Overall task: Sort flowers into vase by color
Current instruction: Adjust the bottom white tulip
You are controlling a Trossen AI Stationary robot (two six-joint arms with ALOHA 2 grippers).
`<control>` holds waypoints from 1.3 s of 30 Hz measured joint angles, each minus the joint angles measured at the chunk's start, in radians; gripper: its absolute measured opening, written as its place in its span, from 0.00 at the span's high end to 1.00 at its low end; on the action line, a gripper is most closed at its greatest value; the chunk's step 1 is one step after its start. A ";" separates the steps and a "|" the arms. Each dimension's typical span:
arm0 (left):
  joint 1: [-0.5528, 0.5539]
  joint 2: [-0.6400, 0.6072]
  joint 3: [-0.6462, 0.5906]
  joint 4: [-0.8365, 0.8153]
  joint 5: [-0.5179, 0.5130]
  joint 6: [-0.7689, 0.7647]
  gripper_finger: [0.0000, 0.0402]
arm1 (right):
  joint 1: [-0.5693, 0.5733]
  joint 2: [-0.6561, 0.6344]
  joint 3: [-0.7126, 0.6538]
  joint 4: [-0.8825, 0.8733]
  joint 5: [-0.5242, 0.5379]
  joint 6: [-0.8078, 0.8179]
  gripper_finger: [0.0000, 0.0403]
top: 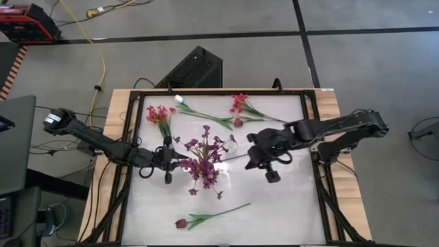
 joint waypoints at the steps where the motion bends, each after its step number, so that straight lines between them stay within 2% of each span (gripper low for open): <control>1: 0.000 0.000 0.000 -0.014 -0.004 -0.019 0.86 | -0.004 -0.023 -0.029 0.012 0.003 0.000 0.94; 9: 0.000 0.000 0.000 -0.127 -0.101 -0.151 0.86 | -0.047 -0.193 -0.365 0.262 0.029 0.001 0.94; 16: 0.001 0.000 0.000 -0.159 -0.192 -0.162 0.86 | -0.136 -0.207 -0.561 0.465 0.029 0.003 0.94; 20: 0.002 0.000 0.000 -0.153 -0.272 -0.137 0.85 | -0.193 -0.165 -0.597 0.496 0.029 0.002 0.93; 28: 0.045 0.000 0.000 -0.156 -0.294 -0.124 0.77 | -0.265 -0.065 -0.598 0.528 0.023 0.002 0.90; 35: 0.104 0.001 0.000 -0.157 -0.209 -0.136 0.65 | -0.271 0.018 -0.598 0.585 0.021 0.001 0.90; 39: 0.121 0.001 0.000 -0.156 -0.197 -0.137 0.61 | -0.270 0.062 -0.598 0.595 0.021 -0.002 0.90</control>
